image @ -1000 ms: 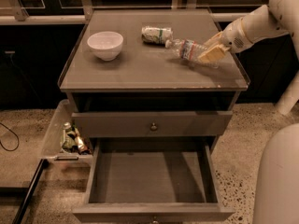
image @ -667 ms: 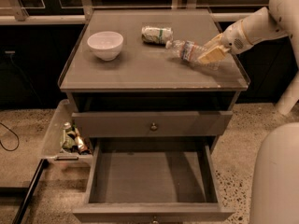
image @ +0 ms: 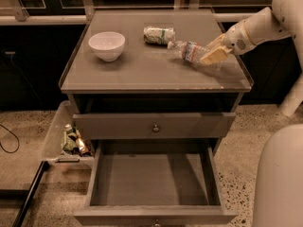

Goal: Pick water bottle from middle drawer and place on counter

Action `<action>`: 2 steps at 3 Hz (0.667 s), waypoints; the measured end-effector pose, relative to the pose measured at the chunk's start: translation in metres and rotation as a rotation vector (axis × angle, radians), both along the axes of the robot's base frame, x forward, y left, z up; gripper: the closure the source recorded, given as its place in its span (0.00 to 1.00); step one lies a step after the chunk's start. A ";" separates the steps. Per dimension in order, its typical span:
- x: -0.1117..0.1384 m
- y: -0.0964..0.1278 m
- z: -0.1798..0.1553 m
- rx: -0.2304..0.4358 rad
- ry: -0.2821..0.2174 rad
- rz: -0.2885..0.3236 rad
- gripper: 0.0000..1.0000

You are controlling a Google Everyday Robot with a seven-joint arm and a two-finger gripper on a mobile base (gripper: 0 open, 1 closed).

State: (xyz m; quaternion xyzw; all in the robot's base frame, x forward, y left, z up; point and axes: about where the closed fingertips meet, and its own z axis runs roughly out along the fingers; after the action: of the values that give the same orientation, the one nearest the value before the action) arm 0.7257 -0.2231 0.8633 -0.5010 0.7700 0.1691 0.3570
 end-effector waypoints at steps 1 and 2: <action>0.000 0.000 0.000 0.000 0.000 0.000 0.34; 0.000 0.000 0.000 0.000 0.000 0.000 0.11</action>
Offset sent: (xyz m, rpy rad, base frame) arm 0.0000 0.0000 0.0000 0.0000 0.0000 0.0000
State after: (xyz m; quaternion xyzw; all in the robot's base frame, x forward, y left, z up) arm 0.7257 -0.2231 0.8633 -0.5010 0.7700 0.1692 0.3569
